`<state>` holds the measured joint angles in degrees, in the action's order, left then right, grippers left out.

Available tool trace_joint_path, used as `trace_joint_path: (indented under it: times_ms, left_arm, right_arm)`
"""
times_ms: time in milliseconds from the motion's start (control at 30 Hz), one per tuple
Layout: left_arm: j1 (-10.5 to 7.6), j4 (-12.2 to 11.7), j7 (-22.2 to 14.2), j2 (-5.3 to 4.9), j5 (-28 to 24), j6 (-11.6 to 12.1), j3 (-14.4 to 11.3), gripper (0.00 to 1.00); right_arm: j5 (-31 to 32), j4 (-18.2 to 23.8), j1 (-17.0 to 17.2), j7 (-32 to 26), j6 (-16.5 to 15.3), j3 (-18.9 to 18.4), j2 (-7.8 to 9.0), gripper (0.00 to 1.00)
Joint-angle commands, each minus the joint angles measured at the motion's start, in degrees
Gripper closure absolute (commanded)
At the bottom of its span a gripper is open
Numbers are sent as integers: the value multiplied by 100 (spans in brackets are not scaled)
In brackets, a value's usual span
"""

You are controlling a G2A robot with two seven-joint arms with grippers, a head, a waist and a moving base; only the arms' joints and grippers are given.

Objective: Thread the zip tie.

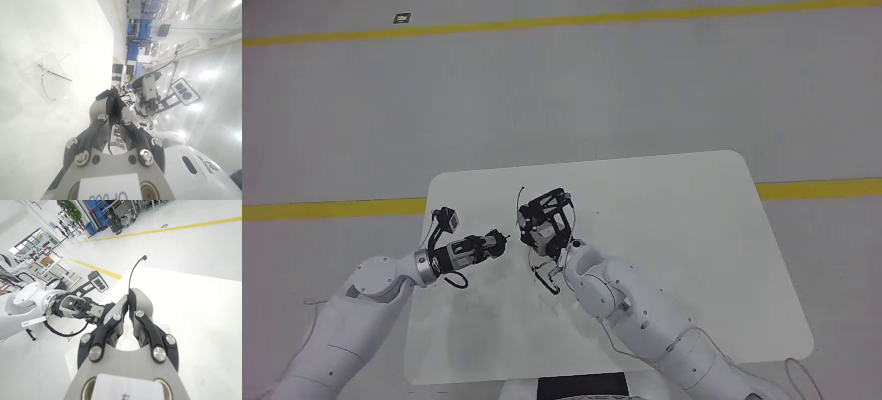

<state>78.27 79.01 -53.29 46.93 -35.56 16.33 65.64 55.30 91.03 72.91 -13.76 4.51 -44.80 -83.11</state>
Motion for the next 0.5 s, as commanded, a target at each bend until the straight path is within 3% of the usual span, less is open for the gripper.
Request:
trace_joint_path:
  times_ms: [0,133,300,467]
  left_arm:
    - [3,-1,-3,0,-11,-1,2,100]
    - [8,17,62,7,-23,-15,-9,100]
    - [13,75,294,50,-105,-164,-68,100]
    - [-8,24,354,73,-84,-191,-92,100]
  right_arm:
    - [-8,-2,0,-5,1,0,0,100]
    - [196,-7,31,71,-27,29,5,100]
    - [797,0,117,277,174,154,-2,100]
    - [871,-13,197,544,268,153,-22,100]
